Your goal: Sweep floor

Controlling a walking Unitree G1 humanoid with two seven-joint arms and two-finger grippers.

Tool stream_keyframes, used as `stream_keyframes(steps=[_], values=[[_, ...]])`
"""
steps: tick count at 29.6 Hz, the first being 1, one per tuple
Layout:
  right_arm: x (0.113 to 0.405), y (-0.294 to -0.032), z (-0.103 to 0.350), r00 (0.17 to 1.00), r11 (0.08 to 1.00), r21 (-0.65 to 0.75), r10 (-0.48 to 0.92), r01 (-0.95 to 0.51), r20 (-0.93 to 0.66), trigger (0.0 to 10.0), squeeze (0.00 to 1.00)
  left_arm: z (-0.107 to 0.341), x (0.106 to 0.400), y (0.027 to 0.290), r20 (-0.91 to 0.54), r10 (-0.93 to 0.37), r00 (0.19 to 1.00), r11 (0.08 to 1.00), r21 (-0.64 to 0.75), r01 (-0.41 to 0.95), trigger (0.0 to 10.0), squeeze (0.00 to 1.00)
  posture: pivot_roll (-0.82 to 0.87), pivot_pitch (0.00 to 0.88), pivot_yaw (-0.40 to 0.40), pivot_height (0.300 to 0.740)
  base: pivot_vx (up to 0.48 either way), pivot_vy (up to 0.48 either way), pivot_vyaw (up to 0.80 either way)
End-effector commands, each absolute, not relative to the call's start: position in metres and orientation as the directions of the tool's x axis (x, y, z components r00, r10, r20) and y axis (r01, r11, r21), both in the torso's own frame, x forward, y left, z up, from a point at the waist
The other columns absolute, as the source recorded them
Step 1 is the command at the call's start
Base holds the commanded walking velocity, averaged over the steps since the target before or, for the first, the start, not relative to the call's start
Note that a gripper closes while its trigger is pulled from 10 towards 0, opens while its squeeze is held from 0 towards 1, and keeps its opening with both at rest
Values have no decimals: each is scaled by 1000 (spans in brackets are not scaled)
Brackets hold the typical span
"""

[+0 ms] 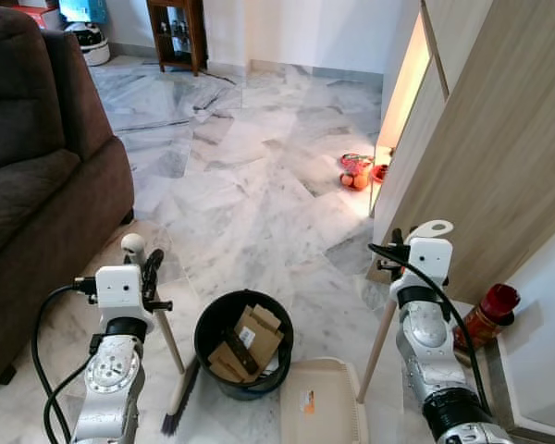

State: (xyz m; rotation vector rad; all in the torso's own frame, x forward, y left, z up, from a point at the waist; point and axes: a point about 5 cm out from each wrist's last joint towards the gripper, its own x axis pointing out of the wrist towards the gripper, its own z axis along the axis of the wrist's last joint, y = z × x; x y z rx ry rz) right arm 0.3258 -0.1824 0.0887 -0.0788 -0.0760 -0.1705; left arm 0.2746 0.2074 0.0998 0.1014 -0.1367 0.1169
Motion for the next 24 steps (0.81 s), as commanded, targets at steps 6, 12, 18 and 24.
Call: stream_keyframes(steps=[6, 12, 18, 24], values=[[329, -184, 95, 979, 982, -56, -172, 179, 111, 10000, 0, 110, 276, 207, 185, 101, 977, 988, 92, -120, 10000, 0, 65, 39, -32, 740, -289, 0, 0], [329, -183, 95, 980, 983, -53, -168, 175, 111, 10000, 0, 110, 276, 207, 185, 104, 977, 988, 91, -122, 10000, 0, 63, 43, -34, 740, -303, 0, 0], [329, -183, 94, 980, 984, -54, -166, 172, 109, 10000, 0, 110, 276, 206, 185, 106, 977, 988, 89, -124, 10000, 0, 60, 44, -36, 740, -303, 0, 0], [329, -183, 94, 981, 985, -51, -160, 166, 110, 10000, 0, 110, 276, 206, 185, 107, 977, 988, 88, -125, 10000, 0, 61, 40, -38, 740, -291, 0, 0]])
